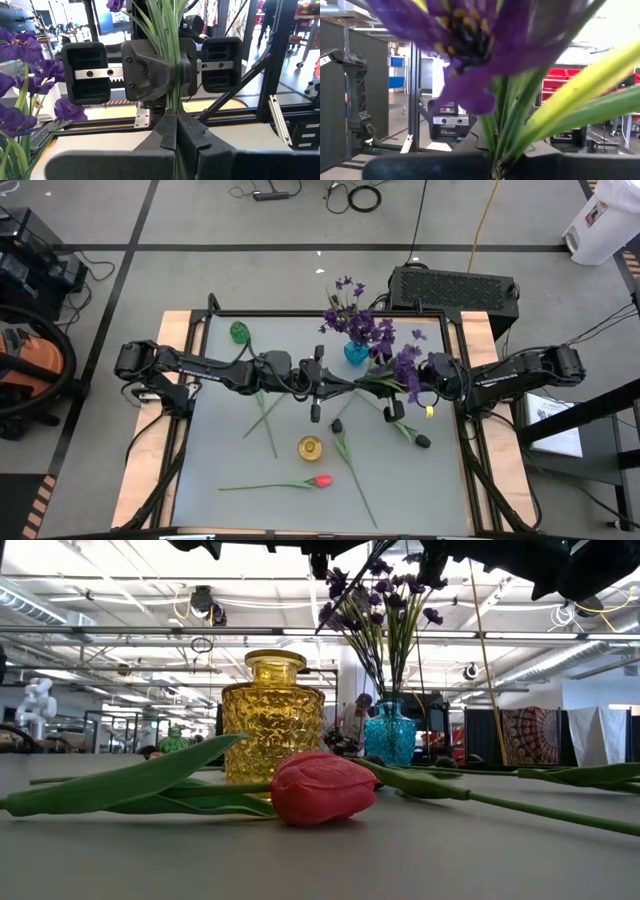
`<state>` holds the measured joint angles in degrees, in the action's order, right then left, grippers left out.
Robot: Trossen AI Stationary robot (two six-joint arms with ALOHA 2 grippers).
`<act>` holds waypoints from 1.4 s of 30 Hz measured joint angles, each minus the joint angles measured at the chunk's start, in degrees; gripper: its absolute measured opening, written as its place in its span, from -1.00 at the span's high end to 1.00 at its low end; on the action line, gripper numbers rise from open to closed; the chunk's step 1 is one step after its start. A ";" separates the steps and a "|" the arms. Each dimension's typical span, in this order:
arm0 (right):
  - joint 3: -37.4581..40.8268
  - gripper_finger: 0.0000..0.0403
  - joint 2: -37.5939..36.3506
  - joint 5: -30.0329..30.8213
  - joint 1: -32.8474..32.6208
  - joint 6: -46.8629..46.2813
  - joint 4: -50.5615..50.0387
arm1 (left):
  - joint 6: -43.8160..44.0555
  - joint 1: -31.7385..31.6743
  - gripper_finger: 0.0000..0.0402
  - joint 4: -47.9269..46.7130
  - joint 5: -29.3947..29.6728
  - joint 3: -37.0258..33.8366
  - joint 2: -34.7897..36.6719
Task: Sort flowers into vase by color
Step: Put the purple flowers into the blue vase
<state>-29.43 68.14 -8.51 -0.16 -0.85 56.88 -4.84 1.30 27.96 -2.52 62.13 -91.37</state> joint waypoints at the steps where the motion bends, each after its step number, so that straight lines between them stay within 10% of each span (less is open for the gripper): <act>1: 0.00 0.98 0.00 -0.01 0.00 0.10 0.00 | 0.02 0.00 0.99 0.00 0.00 0.00 0.00; 14: 0.02 1.00 -1.48 -0.39 -0.06 0.27 -1.40 | -0.26 2.53 0.58 -1.06 7.33 0.02 0.73; 25: 0.09 1.00 -17.28 1.56 0.04 1.36 -19.25 | -0.57 5.26 0.50 -10.79 15.90 0.02 4.18; 42: 0.07 1.00 -39.62 27.60 0.07 8.06 -38.72 | -0.07 9.56 0.50 -22.37 35.52 0.02 5.31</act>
<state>-29.36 28.51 19.08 -0.09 7.21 18.16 -4.91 10.86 5.60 32.99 62.15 -86.06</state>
